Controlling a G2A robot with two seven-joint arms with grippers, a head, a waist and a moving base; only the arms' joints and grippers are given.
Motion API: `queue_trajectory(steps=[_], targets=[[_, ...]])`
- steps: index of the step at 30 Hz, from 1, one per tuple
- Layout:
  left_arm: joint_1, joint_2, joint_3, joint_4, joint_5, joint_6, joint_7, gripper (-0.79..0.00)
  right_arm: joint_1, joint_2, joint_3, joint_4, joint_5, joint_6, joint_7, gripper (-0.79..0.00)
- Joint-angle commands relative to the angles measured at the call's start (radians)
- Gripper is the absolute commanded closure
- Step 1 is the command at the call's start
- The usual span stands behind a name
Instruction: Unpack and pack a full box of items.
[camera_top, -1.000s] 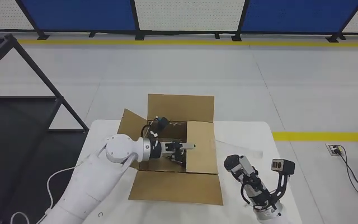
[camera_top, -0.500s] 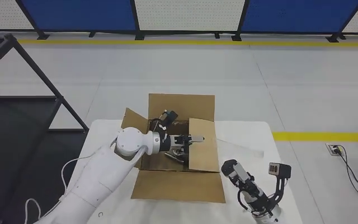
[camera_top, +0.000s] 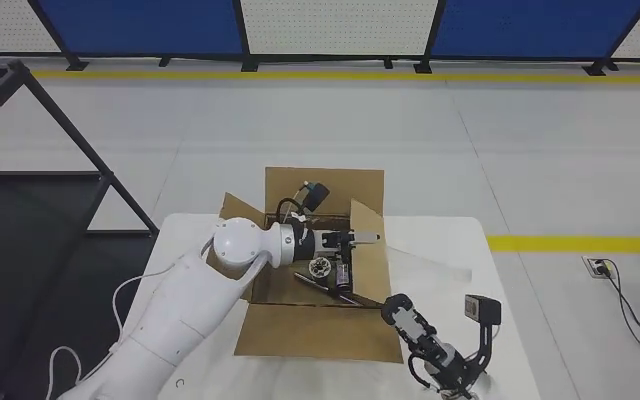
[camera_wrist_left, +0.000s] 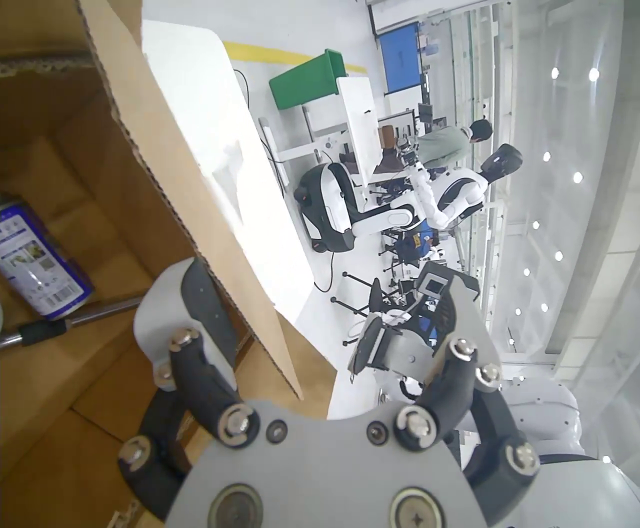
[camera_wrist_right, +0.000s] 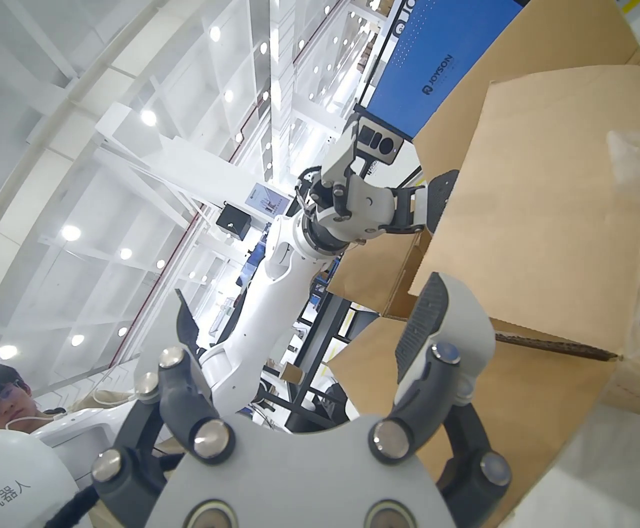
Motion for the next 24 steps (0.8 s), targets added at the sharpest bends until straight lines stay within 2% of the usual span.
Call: queue_trajectory(steps=[1, 12, 24], targets=[[-0.007, -0.006, 0.004, -0.001, 0.004, 0.004, 0.004, -0.785, 0.001, 0.002, -0.007, -0.003, -0.007, -0.003, -0.001, -0.785], [-0.064, -0.057, 0.045, 0.037, -0.005, 0.006, 0.028, -0.785, -0.018, 0.008, -0.046, -0.041, -0.033, -0.075, -0.108, -0.785], [-0.126, -0.129, 0.104, 0.13, -0.023, -0.009, 0.029, -0.785, 0.05, 0.008, -0.116, -0.064, -0.144, 0.026, -0.213, -0.785]])
